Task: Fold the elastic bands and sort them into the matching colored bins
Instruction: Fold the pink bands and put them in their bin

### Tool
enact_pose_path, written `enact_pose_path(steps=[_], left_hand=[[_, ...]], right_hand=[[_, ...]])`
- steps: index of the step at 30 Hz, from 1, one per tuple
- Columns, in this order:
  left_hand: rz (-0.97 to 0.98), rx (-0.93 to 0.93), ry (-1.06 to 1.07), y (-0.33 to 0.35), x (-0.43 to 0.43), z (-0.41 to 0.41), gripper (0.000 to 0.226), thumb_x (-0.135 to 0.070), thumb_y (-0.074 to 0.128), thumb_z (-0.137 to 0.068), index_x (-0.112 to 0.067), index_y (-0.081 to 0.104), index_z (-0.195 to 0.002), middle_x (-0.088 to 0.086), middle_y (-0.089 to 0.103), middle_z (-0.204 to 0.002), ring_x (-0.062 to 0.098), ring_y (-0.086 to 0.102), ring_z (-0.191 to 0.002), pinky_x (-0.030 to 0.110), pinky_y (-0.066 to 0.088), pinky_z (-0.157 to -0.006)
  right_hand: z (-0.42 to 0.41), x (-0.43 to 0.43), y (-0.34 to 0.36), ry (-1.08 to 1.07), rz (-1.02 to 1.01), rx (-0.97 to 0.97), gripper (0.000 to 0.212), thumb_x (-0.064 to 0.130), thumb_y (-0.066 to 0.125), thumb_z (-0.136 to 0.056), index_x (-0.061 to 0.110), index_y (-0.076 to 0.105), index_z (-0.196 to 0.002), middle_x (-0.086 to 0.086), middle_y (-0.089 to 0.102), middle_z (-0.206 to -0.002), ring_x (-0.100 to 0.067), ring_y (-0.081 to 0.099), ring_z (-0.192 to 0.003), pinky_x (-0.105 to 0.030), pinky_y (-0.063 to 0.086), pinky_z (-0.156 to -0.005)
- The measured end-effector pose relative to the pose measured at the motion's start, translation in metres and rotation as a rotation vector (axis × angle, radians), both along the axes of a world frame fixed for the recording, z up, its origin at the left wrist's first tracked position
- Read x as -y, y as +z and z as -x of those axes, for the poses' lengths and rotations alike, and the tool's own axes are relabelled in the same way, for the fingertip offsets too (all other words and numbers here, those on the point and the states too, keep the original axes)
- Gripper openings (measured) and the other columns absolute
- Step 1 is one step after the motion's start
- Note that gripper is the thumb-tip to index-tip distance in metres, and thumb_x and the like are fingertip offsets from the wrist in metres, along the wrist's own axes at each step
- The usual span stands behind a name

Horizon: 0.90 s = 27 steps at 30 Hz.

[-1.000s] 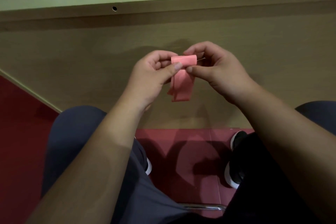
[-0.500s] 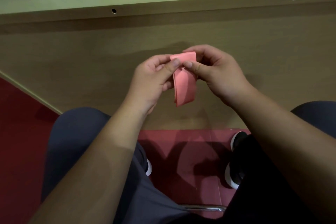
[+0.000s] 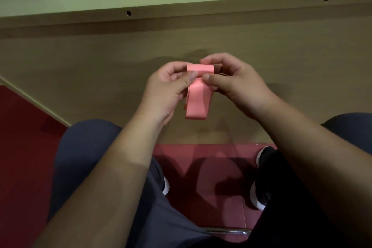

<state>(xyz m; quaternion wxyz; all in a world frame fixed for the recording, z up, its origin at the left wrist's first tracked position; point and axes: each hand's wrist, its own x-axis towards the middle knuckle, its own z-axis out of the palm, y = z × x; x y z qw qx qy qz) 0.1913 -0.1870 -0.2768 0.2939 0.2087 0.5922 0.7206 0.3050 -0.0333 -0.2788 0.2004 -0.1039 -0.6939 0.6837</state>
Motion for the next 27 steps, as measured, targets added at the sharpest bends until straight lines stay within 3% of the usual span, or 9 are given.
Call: enact_pose_path(steps=[3, 6, 10, 13, 16, 18, 22, 25, 27], left_hand=[[-0.005, -0.023, -0.012, -0.0002, 0.001, -0.0008, 0.025, 0.001, 0.071, -0.096, -0.011, 0.068, -0.118, 0.011, 0.078, -0.108, 0.022, 0.075, -0.097, 0.031, 0.057, -0.081], [0.002, -0.049, -0.034, -0.0004, 0.0023, -0.0005, 0.028, 0.001, 0.073, -0.094, -0.016, 0.07, -0.116, 0.011, 0.078, -0.111, 0.026, 0.073, -0.101, 0.039, 0.051, -0.086], [-0.008, -0.02, -0.073, 0.0003, 0.0024, -0.0002, 0.034, 0.003, 0.072, -0.094, -0.013, 0.068, -0.123, 0.009, 0.078, -0.115, 0.021, 0.075, -0.103, 0.028, 0.059, -0.086], [0.009, 0.008, -0.105, -0.0005, 0.0034, 0.001, 0.038, 0.0, 0.074, -0.093, -0.006, 0.065, -0.13, 0.015, 0.076, -0.123, 0.028, 0.074, -0.112, 0.035, 0.059, -0.096], [0.033, -0.01, -0.099, -0.0026, 0.0036, 0.0011, 0.037, -0.005, 0.076, -0.093, -0.006, 0.067, -0.129, 0.018, 0.076, -0.122, 0.029, 0.073, -0.108, 0.044, 0.056, -0.096], [0.041, -0.039, -0.08, -0.0028, 0.0034, 0.0015, 0.033, -0.006, 0.076, -0.094, -0.01, 0.069, -0.126, 0.016, 0.077, -0.118, 0.028, 0.073, -0.104, 0.046, 0.054, -0.094], [0.029, -0.099, -0.061, -0.0032, 0.0036, 0.0024, 0.033, 0.001, 0.073, -0.095, -0.013, 0.07, -0.125, 0.011, 0.078, -0.108, 0.023, 0.075, -0.101, 0.036, 0.059, -0.086], [-0.008, -0.103, -0.067, -0.0029, 0.004, 0.0031, 0.04, 0.007, 0.071, -0.093, -0.014, 0.069, -0.127, 0.014, 0.077, -0.109, 0.025, 0.074, -0.103, 0.032, 0.059, -0.084], [-0.024, -0.095, -0.073, -0.0024, 0.0036, 0.0036, 0.043, 0.01, 0.07, -0.092, -0.013, 0.068, -0.128, 0.014, 0.076, -0.109, 0.023, 0.073, -0.104, 0.031, 0.059, -0.083]], right_hand=[[-0.0002, 0.0017, 0.0008, -0.029, 0.059, 0.028, 0.023, 0.017, 0.075, -0.099, 0.012, 0.072, -0.121, -0.017, 0.069, -0.103, -0.027, 0.056, -0.087, -0.04, 0.054, -0.084], [0.0001, -0.0001, 0.0007, -0.082, 0.034, 0.062, 0.021, 0.019, 0.072, -0.102, 0.009, 0.073, -0.12, -0.014, 0.067, -0.095, -0.025, 0.055, -0.079, -0.041, 0.055, -0.082], [-0.0011, -0.0058, 0.0014, -0.102, -0.062, 0.073, 0.02, 0.019, 0.075, -0.101, 0.015, 0.074, -0.12, -0.009, 0.07, -0.096, -0.017, 0.063, -0.08, -0.041, 0.058, -0.084], [-0.0026, -0.0058, 0.0021, -0.12, -0.122, 0.05, 0.018, 0.016, 0.075, -0.1, 0.021, 0.074, -0.117, -0.009, 0.071, -0.099, -0.015, 0.066, -0.084, -0.045, 0.059, -0.085], [-0.004, -0.0044, 0.0021, -0.128, -0.177, 0.038, 0.02, 0.02, 0.076, -0.096, 0.029, 0.074, -0.113, -0.008, 0.076, -0.103, -0.019, 0.071, -0.088, -0.055, 0.059, -0.094], [-0.0045, -0.0035, 0.0026, -0.119, -0.188, 0.033, 0.021, 0.02, 0.075, -0.094, 0.029, 0.073, -0.113, -0.01, 0.076, -0.103, -0.02, 0.07, -0.085, -0.058, 0.059, -0.091], [-0.0055, -0.0025, 0.0051, -0.089, -0.171, 0.033, 0.022, 0.01, 0.074, -0.099, 0.018, 0.07, -0.119, -0.01, 0.071, -0.104, -0.015, 0.066, -0.079, -0.047, 0.061, -0.085], [-0.0067, -0.0027, 0.0078, -0.046, -0.115, 0.055, 0.024, 0.019, 0.074, -0.101, 0.018, 0.069, -0.124, -0.022, 0.072, -0.112, -0.02, 0.065, -0.084, -0.045, 0.061, -0.086], [-0.0063, -0.0031, 0.0075, -0.051, -0.086, 0.061, 0.023, 0.022, 0.072, -0.103, 0.017, 0.069, -0.125, -0.015, 0.073, -0.098, -0.022, 0.063, -0.081, -0.041, 0.06, -0.081]])
